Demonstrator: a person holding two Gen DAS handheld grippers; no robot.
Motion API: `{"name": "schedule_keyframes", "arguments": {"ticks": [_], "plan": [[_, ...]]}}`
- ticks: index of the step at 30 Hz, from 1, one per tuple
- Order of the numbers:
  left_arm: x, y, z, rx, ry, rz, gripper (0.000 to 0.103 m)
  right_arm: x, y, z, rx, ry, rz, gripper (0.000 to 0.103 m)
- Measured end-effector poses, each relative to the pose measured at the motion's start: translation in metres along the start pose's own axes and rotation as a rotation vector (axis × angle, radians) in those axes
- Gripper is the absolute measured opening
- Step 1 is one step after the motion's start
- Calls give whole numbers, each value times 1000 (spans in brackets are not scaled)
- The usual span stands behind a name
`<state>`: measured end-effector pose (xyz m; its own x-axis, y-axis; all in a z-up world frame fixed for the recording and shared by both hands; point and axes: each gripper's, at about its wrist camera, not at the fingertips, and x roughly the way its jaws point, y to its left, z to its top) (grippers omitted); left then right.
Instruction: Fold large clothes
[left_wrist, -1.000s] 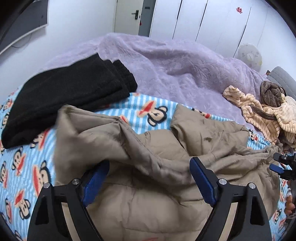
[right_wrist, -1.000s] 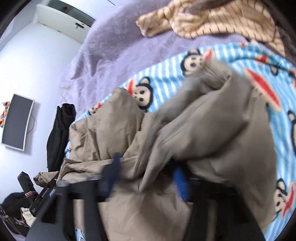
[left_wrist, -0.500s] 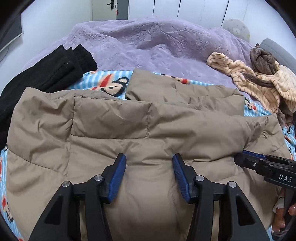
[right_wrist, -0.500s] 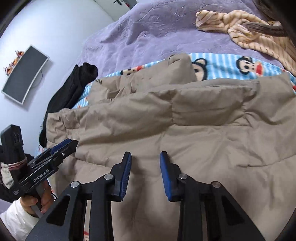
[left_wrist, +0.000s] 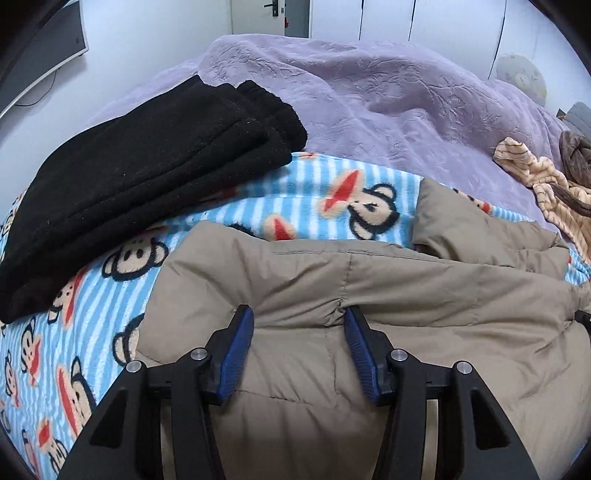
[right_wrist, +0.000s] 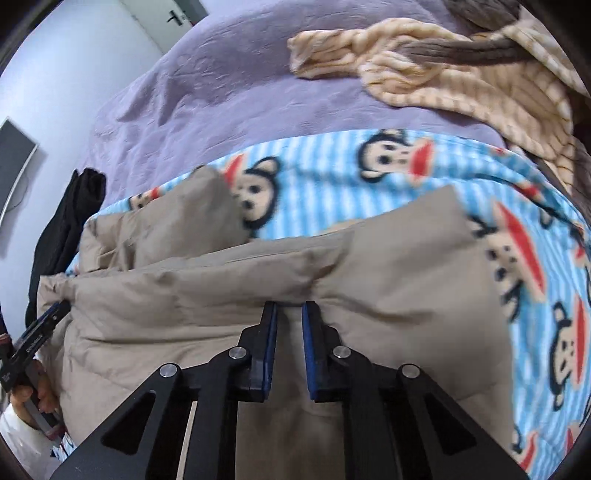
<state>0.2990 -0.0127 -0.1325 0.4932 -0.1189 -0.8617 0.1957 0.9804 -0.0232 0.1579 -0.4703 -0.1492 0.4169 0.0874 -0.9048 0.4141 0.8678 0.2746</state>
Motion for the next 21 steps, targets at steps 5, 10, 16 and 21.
{"name": "schedule_keyframes", "arguments": {"ticks": [5,10,16,21], "plan": [[20,-15,-4,28,-3,42,55,11,-45,-2,170,13,67,6],[28,-19,-2,20,6,44,55,35,-49,0,186,-1,60,3],[14,-18,-4,23,7,66,55,38,-46,2,169,-14,32,2],[-19,-7,-16,38,-15,97,55,24,-37,3,168,-6,14,8]]}}
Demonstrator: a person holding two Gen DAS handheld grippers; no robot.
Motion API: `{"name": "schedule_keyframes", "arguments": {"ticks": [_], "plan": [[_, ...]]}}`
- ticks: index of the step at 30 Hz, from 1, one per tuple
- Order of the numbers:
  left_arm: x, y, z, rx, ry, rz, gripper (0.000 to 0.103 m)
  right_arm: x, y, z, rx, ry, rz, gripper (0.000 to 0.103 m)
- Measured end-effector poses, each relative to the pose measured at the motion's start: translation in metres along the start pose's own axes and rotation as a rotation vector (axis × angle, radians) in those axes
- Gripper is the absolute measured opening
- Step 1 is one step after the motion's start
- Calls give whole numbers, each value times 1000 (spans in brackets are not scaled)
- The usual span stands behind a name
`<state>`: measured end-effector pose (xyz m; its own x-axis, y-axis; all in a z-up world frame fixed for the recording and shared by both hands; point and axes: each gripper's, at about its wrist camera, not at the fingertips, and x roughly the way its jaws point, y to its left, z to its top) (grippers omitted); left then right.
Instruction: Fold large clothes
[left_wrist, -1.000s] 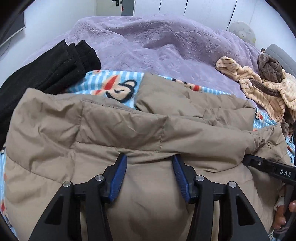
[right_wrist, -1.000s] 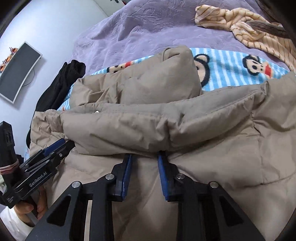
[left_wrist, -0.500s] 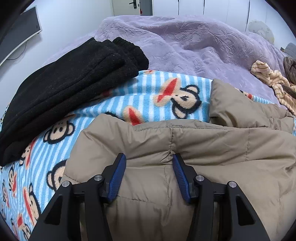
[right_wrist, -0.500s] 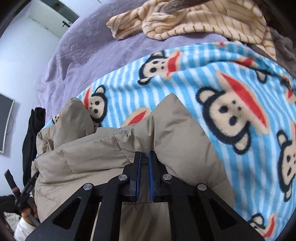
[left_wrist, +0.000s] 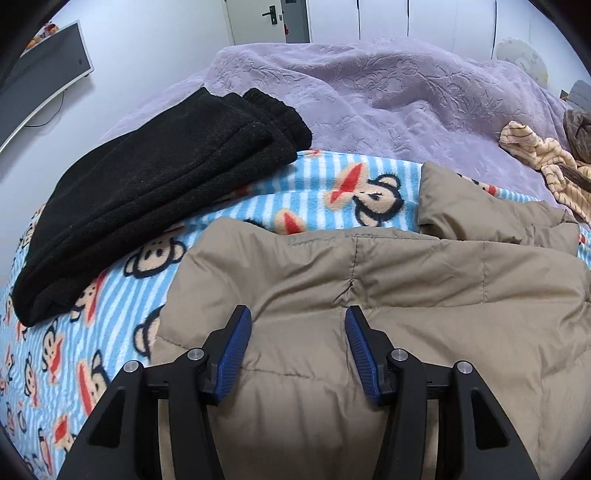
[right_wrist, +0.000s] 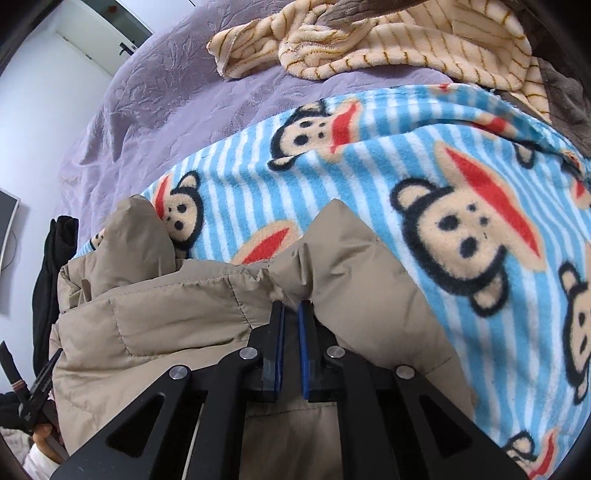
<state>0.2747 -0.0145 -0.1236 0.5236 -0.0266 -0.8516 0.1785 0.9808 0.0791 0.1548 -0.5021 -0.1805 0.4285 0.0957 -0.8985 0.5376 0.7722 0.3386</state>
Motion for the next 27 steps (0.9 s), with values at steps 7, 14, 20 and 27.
{"name": "schedule_keyframes", "arguments": {"ticks": [7,14,20,27], "plan": [[-42,29,-35,-113,48,-17,55,-50,-5,-30,8,-26,13,14],[-62,36,-92,-154,134,-12,55,-88,-12,-82,48,-12,31,47],[-86,34,-131,-187,189,-23,55,-116,-18,-131,44,10,46,48],[-108,16,-164,-191,266,-51,55,-130,-42,-180,100,92,51,61]]}}
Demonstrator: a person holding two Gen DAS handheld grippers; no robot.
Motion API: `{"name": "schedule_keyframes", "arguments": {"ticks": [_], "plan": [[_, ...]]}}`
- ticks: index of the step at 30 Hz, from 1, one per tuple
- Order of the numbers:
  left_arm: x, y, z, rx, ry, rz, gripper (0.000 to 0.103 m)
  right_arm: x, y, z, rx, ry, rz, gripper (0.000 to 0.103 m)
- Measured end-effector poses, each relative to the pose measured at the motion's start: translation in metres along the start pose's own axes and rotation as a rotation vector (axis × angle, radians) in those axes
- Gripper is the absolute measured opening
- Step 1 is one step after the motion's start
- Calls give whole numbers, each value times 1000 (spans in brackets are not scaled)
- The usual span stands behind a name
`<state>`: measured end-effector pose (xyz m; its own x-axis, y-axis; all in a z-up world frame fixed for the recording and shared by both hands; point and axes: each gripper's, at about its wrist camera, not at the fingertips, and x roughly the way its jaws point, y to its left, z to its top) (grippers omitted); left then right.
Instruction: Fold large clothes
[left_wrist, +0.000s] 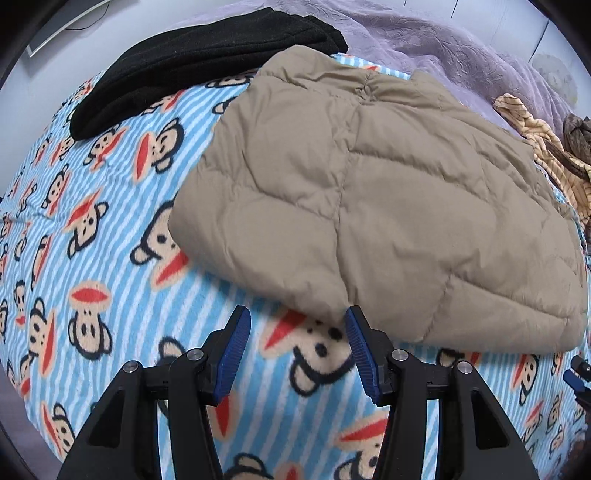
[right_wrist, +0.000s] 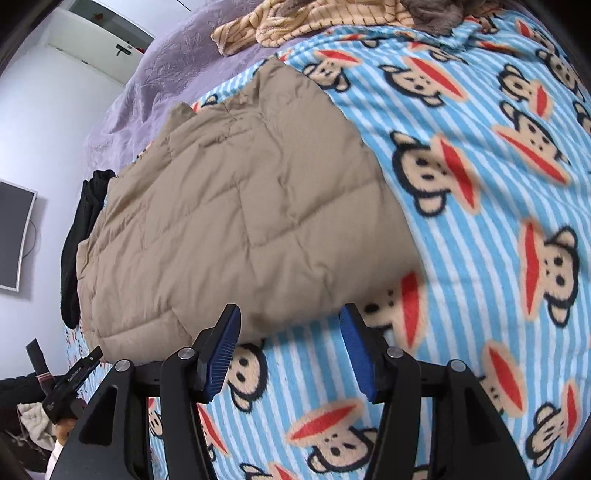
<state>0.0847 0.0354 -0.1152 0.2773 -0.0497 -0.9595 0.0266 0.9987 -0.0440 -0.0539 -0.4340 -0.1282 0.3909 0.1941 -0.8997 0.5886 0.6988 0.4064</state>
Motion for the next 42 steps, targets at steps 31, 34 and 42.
{"name": "schedule_keyframes", "arguments": {"ticks": [31,34,42], "plan": [[-21,-40,-100,-11,72,54,95,16,-44,-69,97,174,101,68],[-18,-37,-101,-3,75,54,95,17,-37,-71,93,172,118,73],[-11,-23,-95,23,74,15,95,20,-17,-77,107,145,159,83]]}}
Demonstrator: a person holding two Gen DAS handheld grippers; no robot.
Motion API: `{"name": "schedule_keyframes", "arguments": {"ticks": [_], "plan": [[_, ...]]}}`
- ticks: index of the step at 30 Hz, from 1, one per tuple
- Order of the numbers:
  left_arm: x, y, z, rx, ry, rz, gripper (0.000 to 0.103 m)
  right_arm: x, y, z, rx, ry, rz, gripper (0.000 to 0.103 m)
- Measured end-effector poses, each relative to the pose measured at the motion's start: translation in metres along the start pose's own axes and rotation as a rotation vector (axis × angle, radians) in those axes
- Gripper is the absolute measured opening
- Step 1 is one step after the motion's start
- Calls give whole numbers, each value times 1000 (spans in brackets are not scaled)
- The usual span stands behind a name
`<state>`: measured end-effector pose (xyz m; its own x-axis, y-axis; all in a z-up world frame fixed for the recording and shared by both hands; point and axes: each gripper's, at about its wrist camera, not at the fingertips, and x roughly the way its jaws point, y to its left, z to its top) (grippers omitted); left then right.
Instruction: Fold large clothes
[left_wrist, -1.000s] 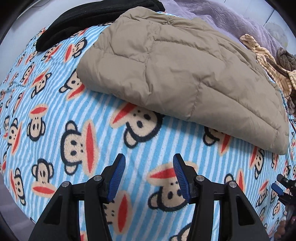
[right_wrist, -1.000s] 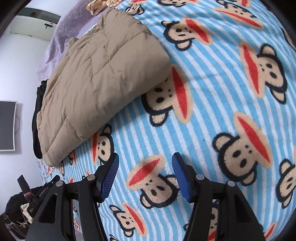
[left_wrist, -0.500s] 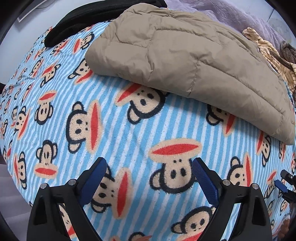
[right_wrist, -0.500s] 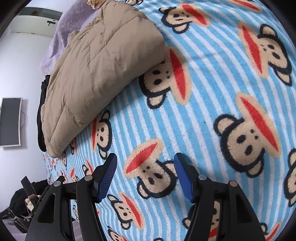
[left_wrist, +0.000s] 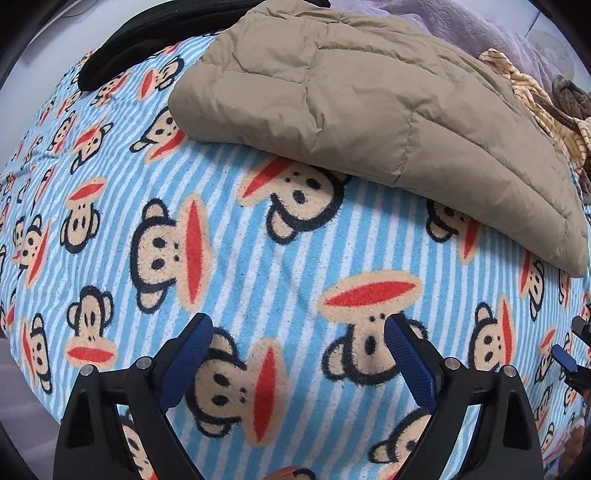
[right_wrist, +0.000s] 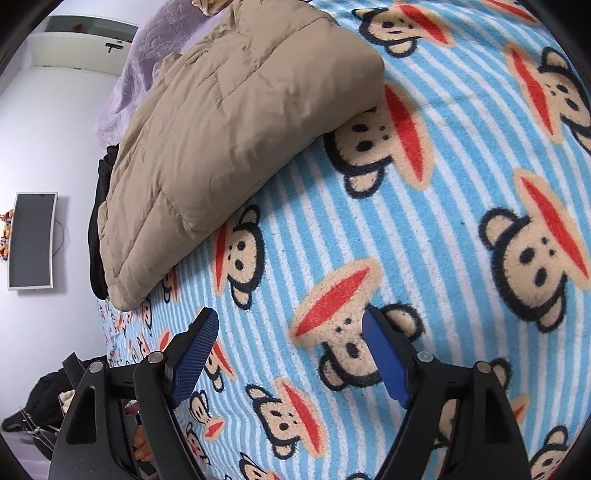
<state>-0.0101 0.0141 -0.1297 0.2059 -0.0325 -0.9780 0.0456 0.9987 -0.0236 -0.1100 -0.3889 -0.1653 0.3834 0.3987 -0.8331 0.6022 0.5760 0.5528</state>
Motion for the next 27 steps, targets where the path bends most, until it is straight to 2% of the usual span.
{"name": "schedule_keyframes", "arguments": {"ticks": [16,17,18,19,21,27], "plan": [[8,40,39,36,-11,-41,95,11,27,-6,61,-67,27,84],[9,41,41,35,-9,-41,95,11,28,-5,61,-72,27,85],[10,41,43,34,-8,-41,95,11,30,-4,61,-76,28,97],[12,42,47,32,-6,-43,95,11,30,-3,61,-78,32,102],[15,44,53,28,-3,-45,95,11,30,-1,62,-98,44,103],[28,53,72,-26,-6,-70,94,20,33,12,56,-74,44,103]]}}
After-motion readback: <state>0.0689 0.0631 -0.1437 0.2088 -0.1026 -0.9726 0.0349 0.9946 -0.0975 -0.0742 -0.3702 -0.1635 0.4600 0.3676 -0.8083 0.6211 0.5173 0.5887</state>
